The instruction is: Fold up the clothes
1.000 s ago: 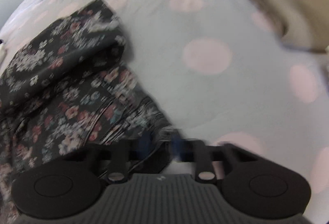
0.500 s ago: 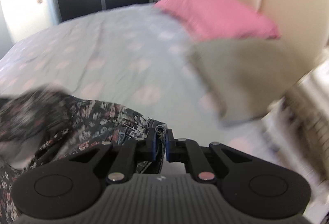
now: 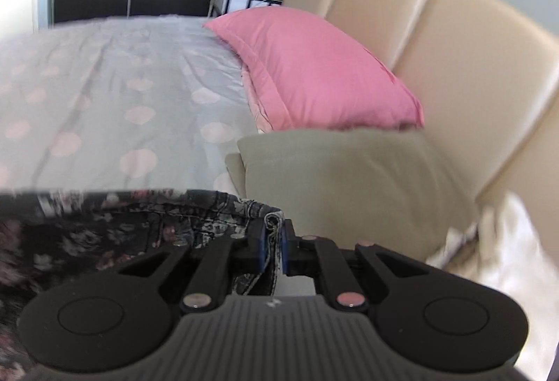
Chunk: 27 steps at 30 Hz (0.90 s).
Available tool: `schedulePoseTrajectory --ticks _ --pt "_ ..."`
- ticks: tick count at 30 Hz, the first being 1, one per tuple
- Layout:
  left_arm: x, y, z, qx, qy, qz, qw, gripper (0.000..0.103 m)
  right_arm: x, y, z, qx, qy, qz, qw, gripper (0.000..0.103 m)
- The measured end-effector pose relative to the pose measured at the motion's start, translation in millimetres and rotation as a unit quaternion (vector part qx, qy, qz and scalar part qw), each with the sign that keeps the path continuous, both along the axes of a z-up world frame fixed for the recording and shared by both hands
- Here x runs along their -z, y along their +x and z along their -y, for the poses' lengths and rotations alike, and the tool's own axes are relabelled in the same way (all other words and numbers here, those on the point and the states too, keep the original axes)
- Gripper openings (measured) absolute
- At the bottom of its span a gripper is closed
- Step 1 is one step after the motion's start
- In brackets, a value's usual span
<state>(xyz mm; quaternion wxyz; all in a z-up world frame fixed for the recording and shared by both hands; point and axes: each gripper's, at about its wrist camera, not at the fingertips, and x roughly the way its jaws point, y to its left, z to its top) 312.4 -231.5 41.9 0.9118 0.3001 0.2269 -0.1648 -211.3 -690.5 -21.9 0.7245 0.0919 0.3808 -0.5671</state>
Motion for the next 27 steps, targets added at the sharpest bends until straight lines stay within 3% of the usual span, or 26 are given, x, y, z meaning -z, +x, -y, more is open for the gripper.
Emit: schedulePoseTrajectory --ticks 5,11,14,15,16,23,25,27 --pt "41 33 27 -0.009 0.041 0.007 0.9991 0.008 33 55 40 -0.015 0.005 -0.038 0.999 0.009" --pt "81 63 50 -0.014 0.047 -0.003 0.9988 0.012 71 98 67 -0.02 0.015 -0.047 0.999 0.01" --pt "95 63 52 -0.001 0.041 -0.027 0.9988 0.02 81 105 72 -0.018 0.018 -0.046 0.999 0.022" --pt "99 62 52 0.003 0.041 -0.032 0.9987 0.024 83 106 72 -0.018 0.015 -0.047 0.999 0.034" --pt "101 59 51 0.005 0.042 -0.032 0.9986 0.027 84 104 71 -0.017 0.012 -0.047 0.999 0.04" --pt "82 14 32 0.039 0.02 -0.045 0.998 0.03 72 74 47 -0.017 0.034 -0.001 0.999 0.04" --pt "73 0 25 0.047 0.015 -0.052 0.9974 0.044 66 61 33 -0.021 0.047 0.013 0.999 0.044" --pt "62 -15 18 0.05 0.007 -0.051 0.9974 0.047 58 50 14 -0.032 0.054 0.025 0.998 0.044"
